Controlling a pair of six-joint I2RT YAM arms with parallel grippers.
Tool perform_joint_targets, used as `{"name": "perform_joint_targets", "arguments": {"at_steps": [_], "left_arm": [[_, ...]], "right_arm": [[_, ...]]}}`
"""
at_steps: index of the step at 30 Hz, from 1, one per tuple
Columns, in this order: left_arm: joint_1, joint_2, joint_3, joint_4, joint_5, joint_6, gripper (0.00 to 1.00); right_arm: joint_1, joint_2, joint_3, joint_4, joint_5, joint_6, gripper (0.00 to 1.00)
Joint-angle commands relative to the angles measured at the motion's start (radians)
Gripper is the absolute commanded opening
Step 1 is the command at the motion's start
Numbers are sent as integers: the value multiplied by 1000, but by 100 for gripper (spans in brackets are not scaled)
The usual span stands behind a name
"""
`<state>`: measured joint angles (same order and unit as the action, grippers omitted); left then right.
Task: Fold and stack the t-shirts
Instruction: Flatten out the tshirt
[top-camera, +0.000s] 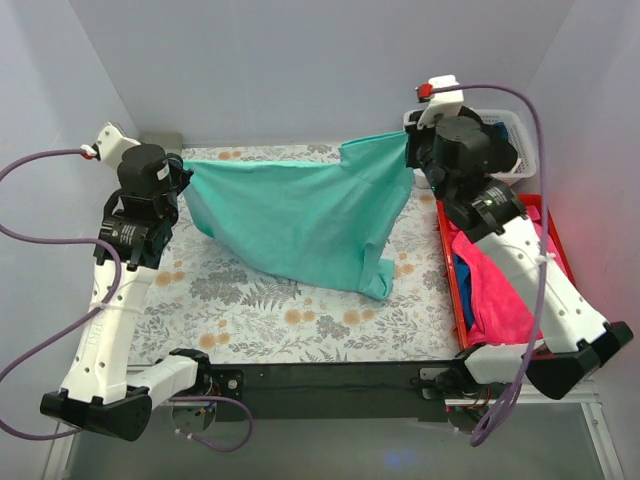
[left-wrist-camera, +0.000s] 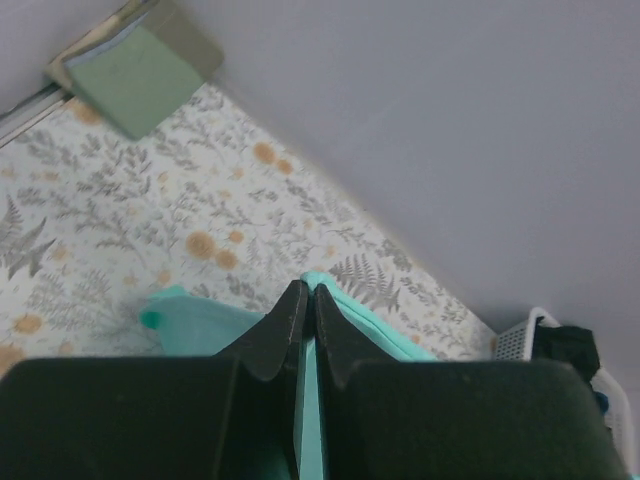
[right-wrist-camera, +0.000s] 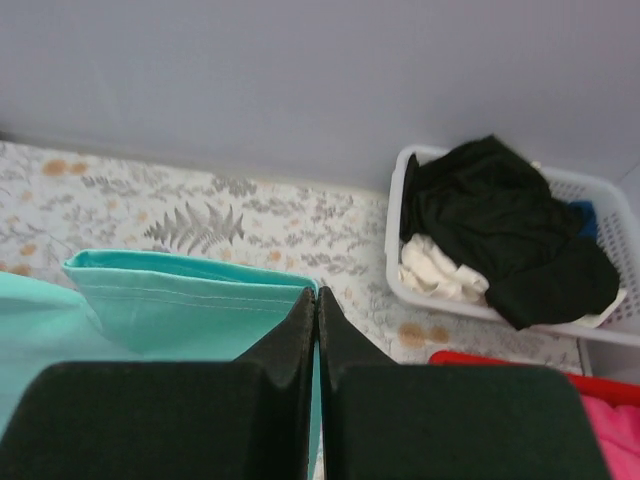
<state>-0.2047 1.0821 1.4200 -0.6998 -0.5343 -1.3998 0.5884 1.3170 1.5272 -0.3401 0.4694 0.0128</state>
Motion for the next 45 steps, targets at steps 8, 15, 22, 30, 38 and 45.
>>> {"name": "perform_joint_targets", "arguments": {"at_steps": [8,15,22,30,38,45], "left_arm": [[5,-155,59,155,166,168,0],[5,-321,59,141,256,179,0],[5,-272,171,164,280,202,0],[5,-96,94,371,208,180,0],[5,81,88,464,96,171,0],[5,147,177,445,60,165,0]], "right_arm": [[-2,-212,252,-8,-155,-135,1],[-2,-377,263,-28,-331,-123,1],[-4,-351,366,-1,-426,-131,1],[-2,-73,514,46,-284,-198,1],[-12,93,547,88,-219,-247,1],[-21,103,564,92,-215,-252,1]]}}
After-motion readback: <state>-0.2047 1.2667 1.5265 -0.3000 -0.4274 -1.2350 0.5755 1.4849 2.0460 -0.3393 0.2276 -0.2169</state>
